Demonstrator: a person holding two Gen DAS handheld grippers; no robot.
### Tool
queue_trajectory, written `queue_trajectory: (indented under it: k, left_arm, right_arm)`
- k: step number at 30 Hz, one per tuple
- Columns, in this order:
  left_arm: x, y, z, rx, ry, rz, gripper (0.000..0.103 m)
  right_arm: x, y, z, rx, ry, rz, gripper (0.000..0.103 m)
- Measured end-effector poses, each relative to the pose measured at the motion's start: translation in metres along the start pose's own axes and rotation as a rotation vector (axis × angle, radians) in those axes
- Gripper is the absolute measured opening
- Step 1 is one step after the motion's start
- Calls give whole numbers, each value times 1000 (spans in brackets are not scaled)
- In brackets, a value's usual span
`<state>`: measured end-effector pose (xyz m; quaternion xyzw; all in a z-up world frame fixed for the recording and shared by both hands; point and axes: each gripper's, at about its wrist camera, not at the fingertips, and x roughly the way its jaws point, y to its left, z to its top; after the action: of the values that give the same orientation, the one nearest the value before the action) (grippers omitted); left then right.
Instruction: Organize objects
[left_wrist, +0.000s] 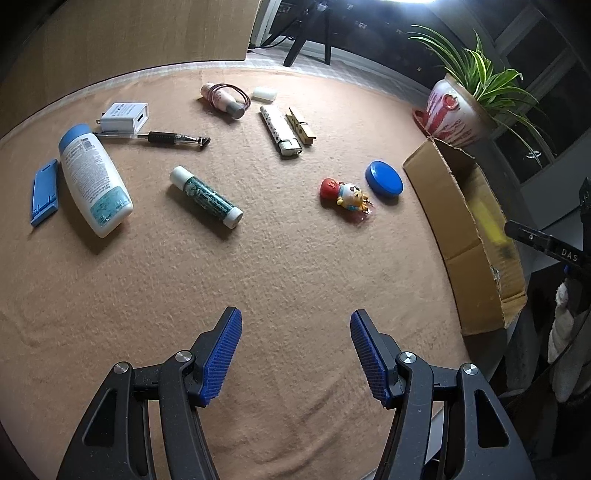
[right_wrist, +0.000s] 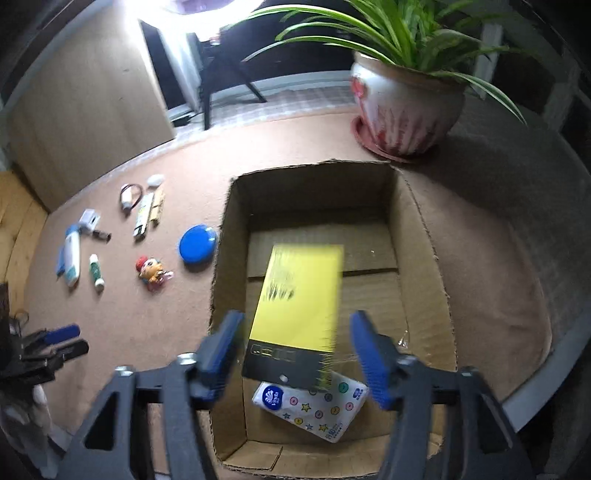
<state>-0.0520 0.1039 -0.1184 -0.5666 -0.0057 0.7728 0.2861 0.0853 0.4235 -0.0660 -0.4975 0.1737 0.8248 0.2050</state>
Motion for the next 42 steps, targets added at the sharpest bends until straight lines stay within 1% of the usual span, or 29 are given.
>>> queue_trajectory:
  k: [5, 13, 17, 23, 26, 29, 32, 38, 40, 42]
  left_arm:
    - [0, 2, 1, -2, -3, 5, 64]
    - [-8, 11, 2, -14, -33, 33, 64]
    - [-12, 17, 4, -25, -46, 54, 64]
    - [-15, 21, 16, -25, -62, 65, 64]
    - [-16, 21, 29, -21, -84, 66, 64]
    - [-17, 20, 41, -19, -98, 66, 64]
    - [-14, 19, 57, -12, -112, 75, 64]
    - [-2, 22, 90, -26, -113, 65, 64]
    - [6, 22, 104, -39, -109, 58, 62]
    - [16, 22, 117, -52, -99, 45, 58]
  right_arm:
    - [-6, 3, 3, 7, -26, 9, 69]
    - [-11, 25, 6, -8, -57, 31, 69]
    - [-12, 43, 12, -20, -77, 81, 69]
    - [-8, 73, 27, -83, -80, 110, 69]
    - [-4, 85, 38, -99, -83, 138, 69]
    - [4, 91, 48, -83, -68, 187, 69]
    - [10, 97, 53, -73, -60, 218, 69]
    - [27, 113, 67, -85, -34, 243, 68]
    - [35, 118, 76, -80, -18, 261, 65]
    - [43, 121, 84, -72, 1, 282, 60]
